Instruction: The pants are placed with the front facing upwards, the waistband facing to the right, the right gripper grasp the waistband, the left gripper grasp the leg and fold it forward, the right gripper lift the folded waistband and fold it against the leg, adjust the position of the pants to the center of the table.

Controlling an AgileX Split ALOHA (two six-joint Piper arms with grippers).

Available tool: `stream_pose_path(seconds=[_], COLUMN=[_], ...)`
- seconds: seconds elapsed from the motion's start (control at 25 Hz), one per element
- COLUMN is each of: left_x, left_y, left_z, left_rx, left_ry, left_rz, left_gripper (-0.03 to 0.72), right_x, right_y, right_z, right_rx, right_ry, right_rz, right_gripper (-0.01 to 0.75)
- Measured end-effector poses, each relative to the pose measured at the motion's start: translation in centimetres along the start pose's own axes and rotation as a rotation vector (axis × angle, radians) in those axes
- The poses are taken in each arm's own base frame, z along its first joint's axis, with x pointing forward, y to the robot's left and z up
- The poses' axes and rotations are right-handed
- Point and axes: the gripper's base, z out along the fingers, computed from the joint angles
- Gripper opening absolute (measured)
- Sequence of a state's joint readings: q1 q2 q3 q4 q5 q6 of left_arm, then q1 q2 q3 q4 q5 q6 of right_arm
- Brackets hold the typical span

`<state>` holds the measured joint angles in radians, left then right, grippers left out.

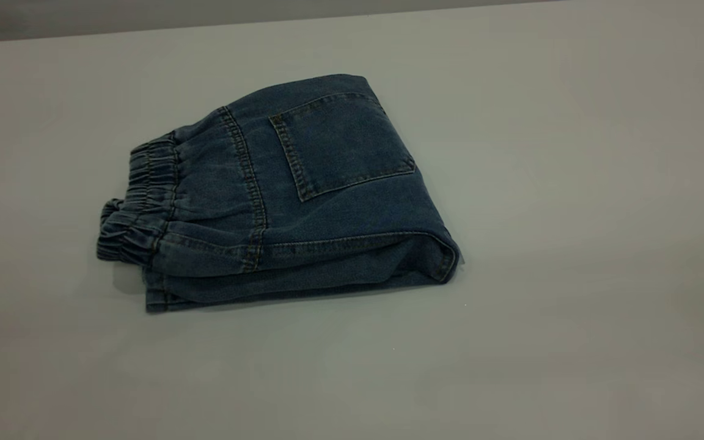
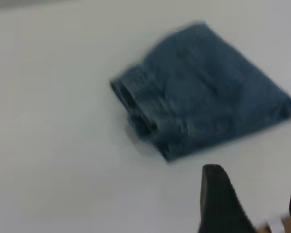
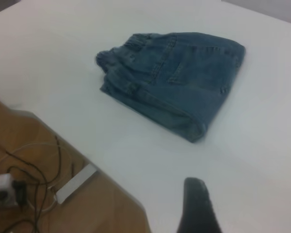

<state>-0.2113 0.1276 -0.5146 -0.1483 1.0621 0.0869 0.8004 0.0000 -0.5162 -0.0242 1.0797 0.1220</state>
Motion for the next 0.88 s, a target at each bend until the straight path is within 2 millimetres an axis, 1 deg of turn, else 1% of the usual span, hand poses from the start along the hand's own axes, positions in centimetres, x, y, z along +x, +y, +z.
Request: stream_pose_path(seconds=[0.04,0.28,0.64,0.76,0.88], left_x=[0.25,0.23,0.38,0.38,0.38], left_y=[0.04,0.15,0.10,0.10,0.10], left_z=[0.09,0.13,0.13,0.15,0.15], left_rx=[-0.003,-0.015,-0.009,-0.010,-0.010], left_ry=[0.023,0.019,0.034,0.034,0.034], left_rz=[0.002,0.001,-0.010,-0.009,-0.009], left_gripper=[0.326,0.326,0.326,0.326,0.326], right_x=[0.01,0.02,0.03,0.04,0.04], right_y=[0.03,0.20,0.49,0.55,0.56], right_z=[0.00,-0.02,0.02,0.04,0.05], right_rx=[0.022,0.213,0.551,0.616,0.630], right_ry=[-0.002,-0.023,-0.056,-0.061,-0.062], right_rz=[0.015,0.112,0.286,0.321,0.328], right_gripper=[0.398,0.398,0.398,0.398,0.398])
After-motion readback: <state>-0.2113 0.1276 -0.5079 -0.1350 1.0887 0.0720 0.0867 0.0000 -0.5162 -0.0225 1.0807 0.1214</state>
